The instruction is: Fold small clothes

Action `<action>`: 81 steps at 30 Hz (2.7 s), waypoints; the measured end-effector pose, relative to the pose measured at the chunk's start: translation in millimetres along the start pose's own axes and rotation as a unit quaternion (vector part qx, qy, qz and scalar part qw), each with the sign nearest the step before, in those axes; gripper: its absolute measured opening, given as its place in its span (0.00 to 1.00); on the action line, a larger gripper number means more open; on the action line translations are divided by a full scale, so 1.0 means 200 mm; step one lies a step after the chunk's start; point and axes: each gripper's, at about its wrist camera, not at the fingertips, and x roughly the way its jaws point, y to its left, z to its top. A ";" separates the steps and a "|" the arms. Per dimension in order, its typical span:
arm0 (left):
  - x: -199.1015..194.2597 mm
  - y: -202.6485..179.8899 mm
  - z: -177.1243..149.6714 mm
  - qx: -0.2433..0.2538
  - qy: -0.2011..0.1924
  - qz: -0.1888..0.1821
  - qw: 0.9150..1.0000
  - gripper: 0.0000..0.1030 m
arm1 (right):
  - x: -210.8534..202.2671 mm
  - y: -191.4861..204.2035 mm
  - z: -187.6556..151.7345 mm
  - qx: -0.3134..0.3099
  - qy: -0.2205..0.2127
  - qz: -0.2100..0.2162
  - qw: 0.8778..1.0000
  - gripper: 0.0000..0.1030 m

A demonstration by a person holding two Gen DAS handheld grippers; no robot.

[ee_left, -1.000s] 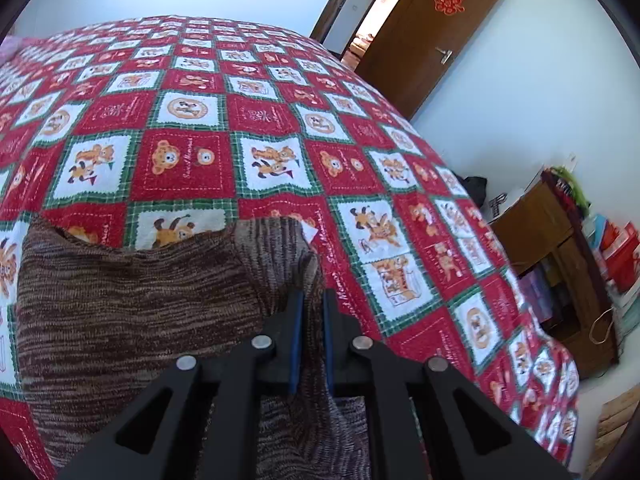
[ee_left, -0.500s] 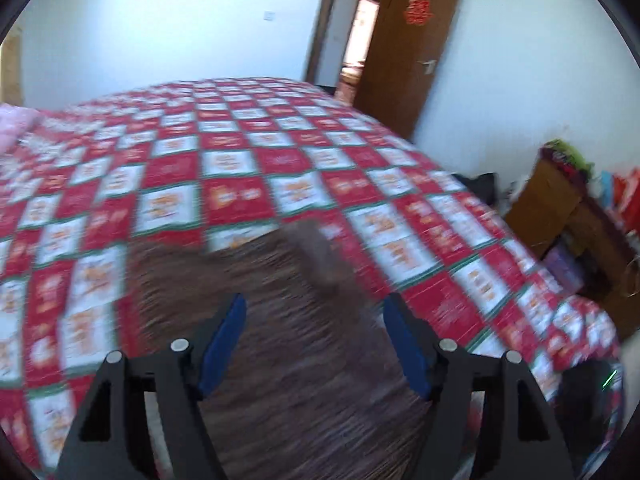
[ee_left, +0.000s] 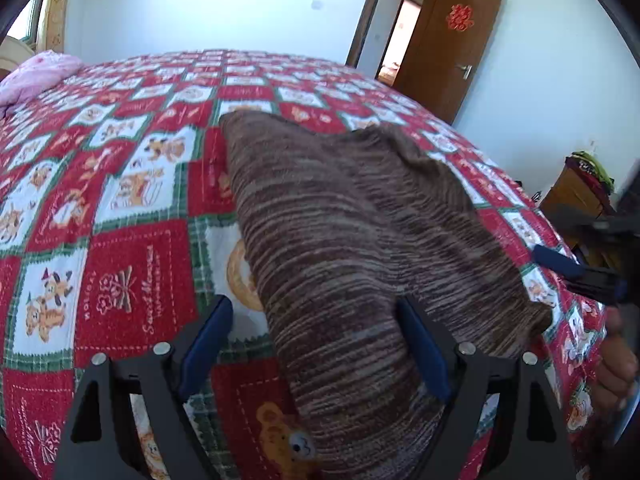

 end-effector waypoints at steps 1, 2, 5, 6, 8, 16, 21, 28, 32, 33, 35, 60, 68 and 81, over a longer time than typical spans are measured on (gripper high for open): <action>0.00 -0.01 -0.01 0.003 -0.005 0.004 1.000 0.89 | 0.04 0.00 0.02 -0.008 0.004 -0.004 1.000 0.70; -0.01 -0.02 -0.02 0.006 -0.007 0.004 1.000 0.89 | 0.09 0.01 0.05 -0.016 0.011 -0.011 1.000 0.70; 0.00 -0.01 -0.03 0.009 -0.009 -0.006 1.000 0.91 | 0.23 0.02 0.13 -0.032 0.030 -0.017 0.999 0.70; 0.00 0.00 -0.03 0.005 -0.009 -0.009 1.000 0.91 | 0.29 0.02 0.16 -0.034 0.035 -0.025 0.998 0.70; 0.00 0.02 -0.03 -0.002 -0.011 -0.017 1.000 0.91 | 0.41 -0.01 0.19 -0.034 0.066 -0.029 0.997 0.64; -0.02 0.04 -0.04 -0.009 -0.022 -0.040 0.999 0.97 | 0.35 -0.08 0.21 -0.029 0.042 -0.041 0.998 0.10; 0.00 -0.01 -0.04 0.013 -0.005 -0.025 1.000 1.00 | 0.38 -0.08 0.20 -0.047 0.056 -0.068 0.995 0.20; 0.00 -0.03 -0.06 0.028 -0.006 -0.013 1.000 1.00 | 0.11 0.15 0.04 -0.123 0.046 -0.004 0.991 0.31; -0.01 -0.02 -0.07 0.027 -0.007 -0.018 0.999 1.00 | 0.16 0.15 -0.17 -0.179 0.118 -0.037 0.976 0.31; -0.02 -0.03 -0.07 0.031 -0.007 -0.018 0.999 1.00 | 0.16 0.12 -0.21 -0.189 0.125 -0.059 0.972 0.26; -0.02 -0.04 -0.08 0.039 -0.008 -0.014 0.999 1.00 | 0.11 0.08 -0.25 -0.195 0.113 -0.055 0.973 0.25; 0.00 -0.04 -0.07 0.040 -0.002 -0.020 0.999 1.00 | 0.59 0.02 0.40 -0.086 0.083 -0.039 0.992 0.28; 0.02 -0.06 -0.07 0.051 0.005 -0.003 0.999 1.00 | 0.51 0.00 0.37 -0.081 0.079 -0.006 0.994 0.34; 0.02 -0.06 -0.08 0.057 0.010 0.004 0.998 1.00 | 0.53 0.04 0.34 -0.109 0.083 -0.006 0.991 0.38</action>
